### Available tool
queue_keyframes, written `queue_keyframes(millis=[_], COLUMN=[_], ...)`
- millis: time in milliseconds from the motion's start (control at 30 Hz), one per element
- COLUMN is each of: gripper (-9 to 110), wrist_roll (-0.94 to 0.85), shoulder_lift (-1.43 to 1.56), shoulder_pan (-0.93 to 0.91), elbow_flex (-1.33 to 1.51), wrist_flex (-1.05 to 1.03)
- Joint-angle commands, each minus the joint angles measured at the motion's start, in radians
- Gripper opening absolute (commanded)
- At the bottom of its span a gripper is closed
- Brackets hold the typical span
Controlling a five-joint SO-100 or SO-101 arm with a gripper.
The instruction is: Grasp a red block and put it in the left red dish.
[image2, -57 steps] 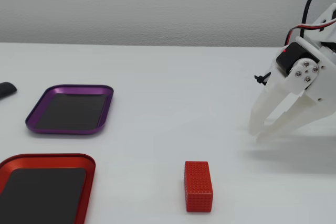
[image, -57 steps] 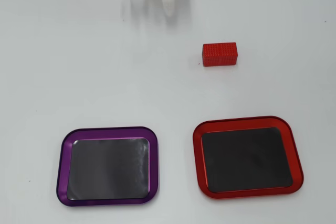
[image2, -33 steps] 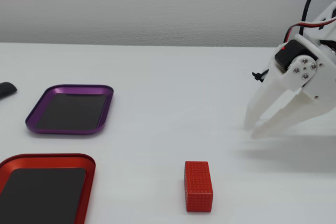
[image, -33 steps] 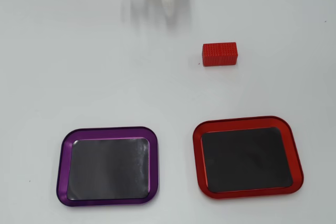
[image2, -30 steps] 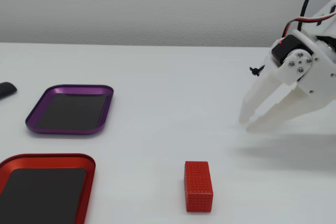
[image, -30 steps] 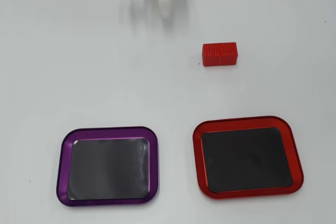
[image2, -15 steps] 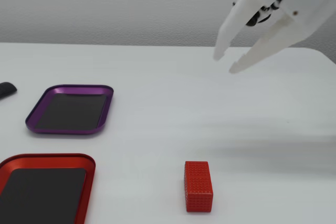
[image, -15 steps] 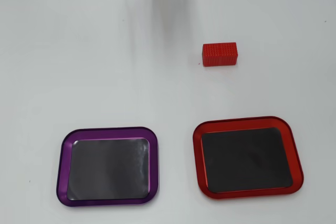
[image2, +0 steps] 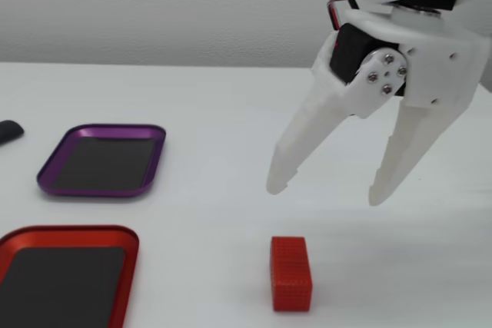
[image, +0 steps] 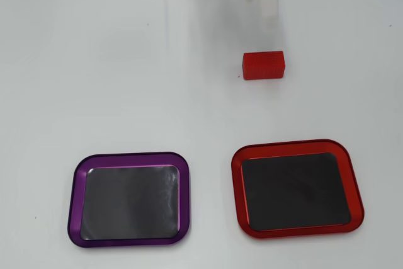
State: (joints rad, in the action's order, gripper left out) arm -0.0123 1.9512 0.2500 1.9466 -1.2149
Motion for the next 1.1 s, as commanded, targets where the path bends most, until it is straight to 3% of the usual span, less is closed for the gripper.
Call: queue_keyframes(millis=[0, 667, 767, 933, 1067], gripper=[30, 30, 23, 1, 0], wrist_roll=[0.011, 0.009, 0.006, 0.005, -0.003], shoulder_lift=[-0.037, -0.437, -0.439, -0.433, -0.411], shoulder_pan=[0.011, 0.009, 0.009, 0.011, 0.012], elbow_flex=[-0.021, -0.037, -0.037, -0.037, -0.067], wrist_flex=[0.061, 0.276, 0.276, 0.276, 0.261])
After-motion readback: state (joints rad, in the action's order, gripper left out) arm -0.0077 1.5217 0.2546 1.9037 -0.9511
